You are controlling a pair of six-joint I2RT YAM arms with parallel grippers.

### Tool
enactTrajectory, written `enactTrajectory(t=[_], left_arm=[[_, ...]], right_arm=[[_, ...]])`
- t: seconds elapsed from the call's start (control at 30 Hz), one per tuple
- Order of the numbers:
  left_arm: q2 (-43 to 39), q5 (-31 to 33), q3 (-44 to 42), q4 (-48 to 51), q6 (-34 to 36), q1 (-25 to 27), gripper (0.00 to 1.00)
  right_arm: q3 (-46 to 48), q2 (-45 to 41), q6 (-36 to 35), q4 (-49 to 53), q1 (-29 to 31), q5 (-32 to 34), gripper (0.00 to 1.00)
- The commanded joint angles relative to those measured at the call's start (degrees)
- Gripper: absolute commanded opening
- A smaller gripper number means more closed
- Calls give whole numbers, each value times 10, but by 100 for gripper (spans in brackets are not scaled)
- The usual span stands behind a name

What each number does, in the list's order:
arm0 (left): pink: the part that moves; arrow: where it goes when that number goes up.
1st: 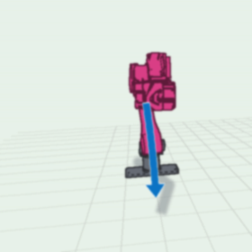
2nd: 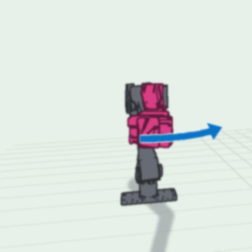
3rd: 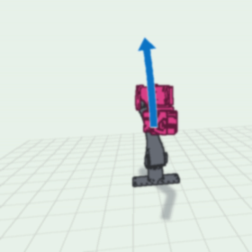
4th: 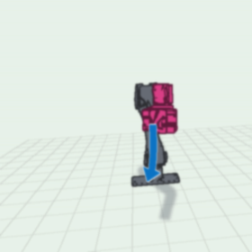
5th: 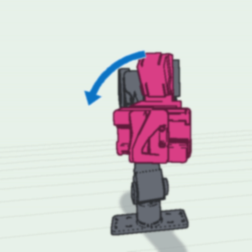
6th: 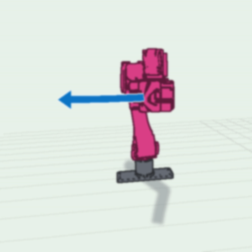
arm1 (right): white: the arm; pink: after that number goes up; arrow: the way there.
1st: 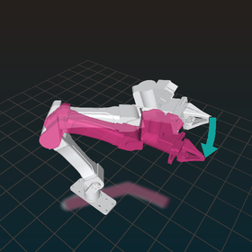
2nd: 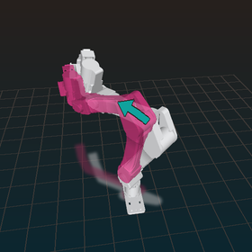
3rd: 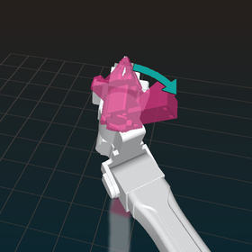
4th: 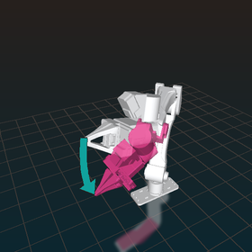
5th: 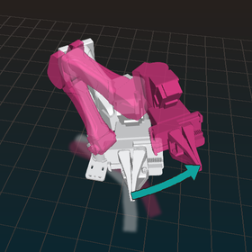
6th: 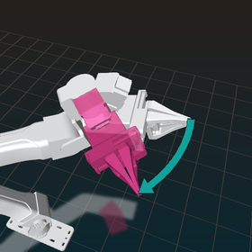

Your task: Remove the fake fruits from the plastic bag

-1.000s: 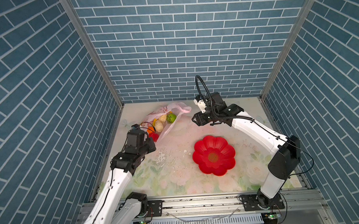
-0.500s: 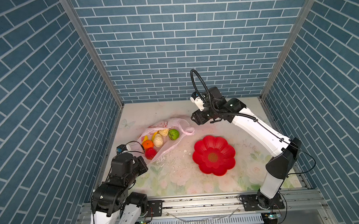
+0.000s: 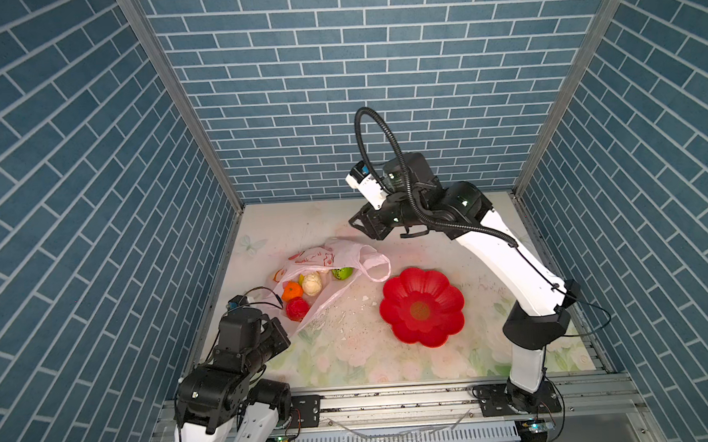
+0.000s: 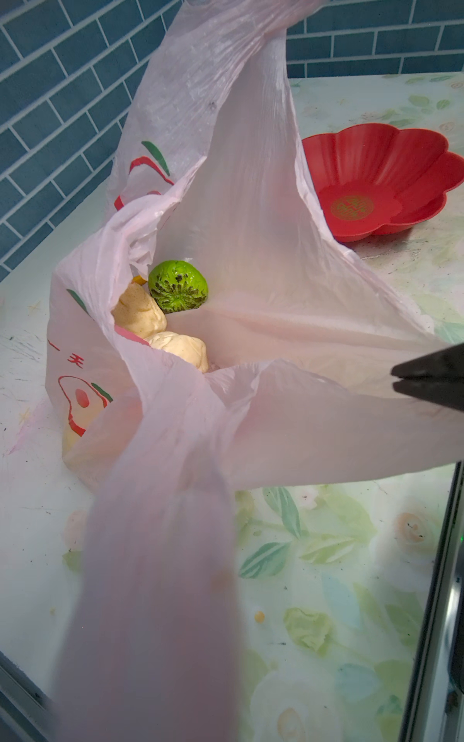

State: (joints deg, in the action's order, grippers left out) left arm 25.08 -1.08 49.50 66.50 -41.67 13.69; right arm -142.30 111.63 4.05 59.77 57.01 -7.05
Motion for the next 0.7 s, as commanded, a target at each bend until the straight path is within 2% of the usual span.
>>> enactTrajectory(t=[0.0, 0.13, 0.23, 0.47, 0.67], left_arm=[[-3, 20, 19, 28, -5, 3, 0], [2, 29, 22, 8, -8, 3, 0], [5, 20, 11, -18, -13, 3, 0], [5, 12, -10, -66, -20, 3, 0], [16, -12, -47, -110, -30, 3, 0]], right_arm=[[-11, 62, 0, 59, 37, -49, 34], [36, 91, 20, 47, 68, -78, 20], [125, 83, 45, -11, 80, -96, 15], [288, 66, 74, -90, 86, -75, 11], [377, 70, 90, -133, 85, -68, 10]])
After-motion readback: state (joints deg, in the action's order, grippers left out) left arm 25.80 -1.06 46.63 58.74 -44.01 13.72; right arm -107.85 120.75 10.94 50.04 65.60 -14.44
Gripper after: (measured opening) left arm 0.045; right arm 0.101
